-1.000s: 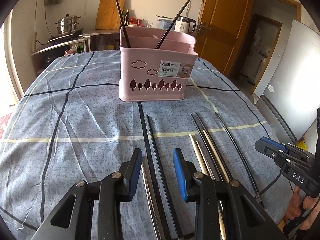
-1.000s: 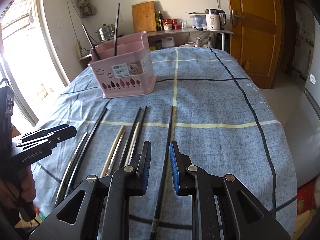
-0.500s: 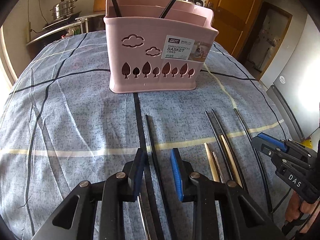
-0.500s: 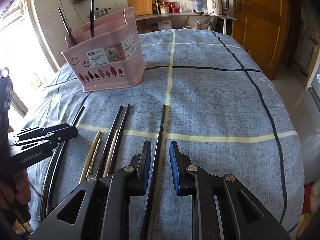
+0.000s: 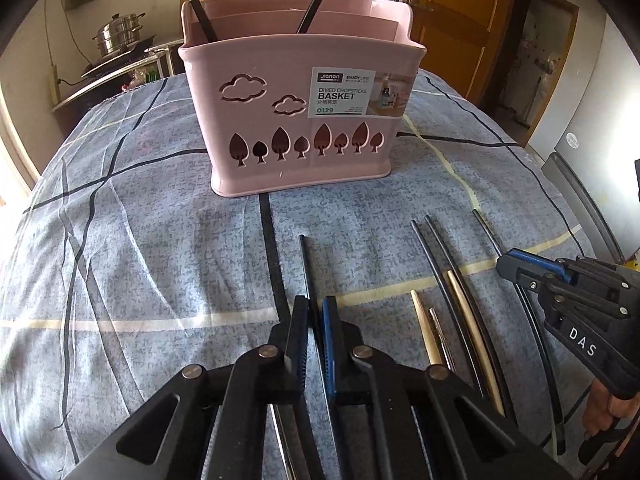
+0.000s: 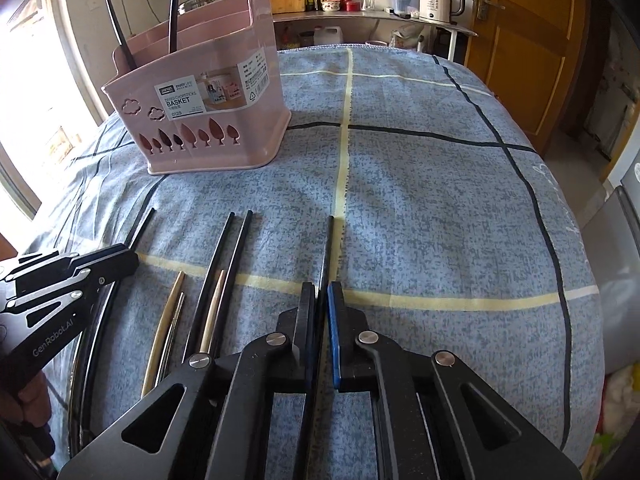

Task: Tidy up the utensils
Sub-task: 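Close the left tool on a black chopstick while the right tool grasps another, then lift the black chopsticks with both tools and carry them over the pink basket, then open both tools to drop the black chopsticks into the pink basket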

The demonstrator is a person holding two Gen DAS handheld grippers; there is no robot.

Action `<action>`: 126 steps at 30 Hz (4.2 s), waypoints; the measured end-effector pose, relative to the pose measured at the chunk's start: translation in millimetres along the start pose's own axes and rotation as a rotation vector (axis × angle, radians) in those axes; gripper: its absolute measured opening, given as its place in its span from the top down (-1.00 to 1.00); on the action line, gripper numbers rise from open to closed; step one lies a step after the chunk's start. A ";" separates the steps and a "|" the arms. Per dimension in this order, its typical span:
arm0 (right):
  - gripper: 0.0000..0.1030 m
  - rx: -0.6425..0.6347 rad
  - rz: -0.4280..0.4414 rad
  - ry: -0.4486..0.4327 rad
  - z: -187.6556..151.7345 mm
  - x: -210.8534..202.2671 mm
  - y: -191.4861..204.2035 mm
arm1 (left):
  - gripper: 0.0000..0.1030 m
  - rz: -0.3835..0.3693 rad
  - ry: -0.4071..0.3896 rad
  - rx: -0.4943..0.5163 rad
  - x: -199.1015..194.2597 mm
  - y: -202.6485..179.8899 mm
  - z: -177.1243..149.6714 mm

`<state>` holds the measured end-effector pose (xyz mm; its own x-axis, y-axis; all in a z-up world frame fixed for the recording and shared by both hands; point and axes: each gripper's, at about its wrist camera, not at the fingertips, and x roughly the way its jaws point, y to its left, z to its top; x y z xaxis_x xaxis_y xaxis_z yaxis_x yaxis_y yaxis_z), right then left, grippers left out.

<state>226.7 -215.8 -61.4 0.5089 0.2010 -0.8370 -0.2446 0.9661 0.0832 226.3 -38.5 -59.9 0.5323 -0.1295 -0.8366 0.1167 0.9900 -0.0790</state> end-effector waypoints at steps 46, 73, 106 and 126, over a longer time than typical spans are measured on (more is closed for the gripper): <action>0.90 0.033 0.075 -0.339 20.3 -159.9 -6.7 | 0.91 -0.150 -0.305 -0.014 -170.7 18.7 39.9; 0.91 0.089 0.186 -0.487 81.2 -189.8 13.3 | 0.92 -0.172 -0.381 -0.102 -219.5 65.9 97.2; 0.90 0.218 0.311 -0.463 163.9 -81.9 44.7 | 0.91 -0.227 -0.338 -0.279 -117.1 121.6 175.6; 0.59 0.170 0.277 -0.425 144.7 -90.7 34.8 | 0.30 -0.142 -0.338 -0.260 -117.4 124.8 144.1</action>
<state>291.4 -176.9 95.7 0.7425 0.4663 -0.4809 -0.2981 0.8729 0.3862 299.2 92.3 106.6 0.7755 -0.2337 -0.5865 0.0175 0.9365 -0.3501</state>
